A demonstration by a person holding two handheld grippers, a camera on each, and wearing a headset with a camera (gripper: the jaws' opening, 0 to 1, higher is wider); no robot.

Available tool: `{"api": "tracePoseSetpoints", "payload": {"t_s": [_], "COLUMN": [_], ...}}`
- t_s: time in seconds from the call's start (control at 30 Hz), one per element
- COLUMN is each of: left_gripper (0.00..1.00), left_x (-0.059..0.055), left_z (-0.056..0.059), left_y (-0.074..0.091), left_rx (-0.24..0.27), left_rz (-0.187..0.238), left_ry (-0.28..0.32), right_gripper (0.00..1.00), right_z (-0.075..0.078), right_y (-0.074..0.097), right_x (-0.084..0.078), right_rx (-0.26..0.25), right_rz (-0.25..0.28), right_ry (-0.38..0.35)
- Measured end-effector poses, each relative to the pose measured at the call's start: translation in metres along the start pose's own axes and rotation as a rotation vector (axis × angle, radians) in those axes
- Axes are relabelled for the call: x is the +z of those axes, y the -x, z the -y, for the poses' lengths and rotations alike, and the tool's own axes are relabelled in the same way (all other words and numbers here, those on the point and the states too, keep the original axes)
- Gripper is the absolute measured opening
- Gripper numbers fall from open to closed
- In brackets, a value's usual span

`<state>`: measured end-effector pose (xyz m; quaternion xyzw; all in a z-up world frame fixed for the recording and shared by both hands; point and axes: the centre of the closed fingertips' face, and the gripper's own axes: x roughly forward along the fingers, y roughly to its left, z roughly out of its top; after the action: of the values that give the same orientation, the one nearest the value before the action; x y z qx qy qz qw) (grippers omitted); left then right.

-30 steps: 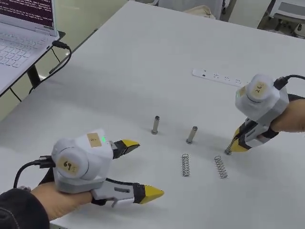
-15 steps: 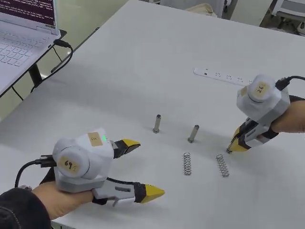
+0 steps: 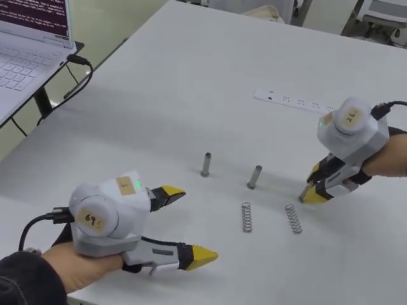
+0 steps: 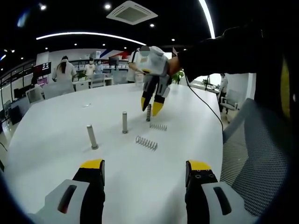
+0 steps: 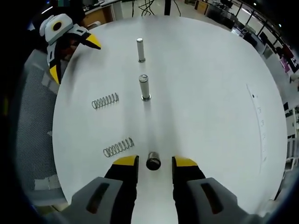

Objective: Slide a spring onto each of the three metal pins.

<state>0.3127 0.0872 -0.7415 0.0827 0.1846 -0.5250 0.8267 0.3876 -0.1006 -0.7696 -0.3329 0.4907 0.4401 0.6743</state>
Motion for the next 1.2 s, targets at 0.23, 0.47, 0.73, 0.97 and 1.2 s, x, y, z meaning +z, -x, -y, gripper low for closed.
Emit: {"api": "tracePoseSetpoints", "payload": {"t_s": [0.23, 0.47, 0.73, 0.97, 1.2], "left_gripper": [0.67, 0.67, 0.67, 0.67, 0.67], "left_x": [0.001, 0.003, 0.005, 0.004, 0.006], "left_z": [0.0, 0.001, 0.0, 0.0, -0.005], "left_y": [0.0, 0.0, 0.0, -0.001, 0.0], "left_rx": [0.0, -0.001, 0.004, 0.004, 0.016], "left_rz": [-0.002, 0.0, 0.005, 0.003, 0.011], "left_ry": [-0.006, -0.009, -0.01, -0.009, -0.005], "right_gripper": [0.3, 0.34, 0.35, 0.36, 0.36], "right_z": [0.001, 0.001, -0.002, -0.007, -0.015], "right_y": [0.006, 0.011, 0.016, 0.021, 0.027], "right_x": [-0.001, 0.001, -0.006, -0.01, -0.016], "right_rx": [-0.019, -0.039, -0.053, -0.07, -0.09], "right_rz": [0.031, 0.063, 0.092, 0.126, 0.156], "right_ry": [-0.025, -0.038, -0.062, -0.082, -0.1]}}
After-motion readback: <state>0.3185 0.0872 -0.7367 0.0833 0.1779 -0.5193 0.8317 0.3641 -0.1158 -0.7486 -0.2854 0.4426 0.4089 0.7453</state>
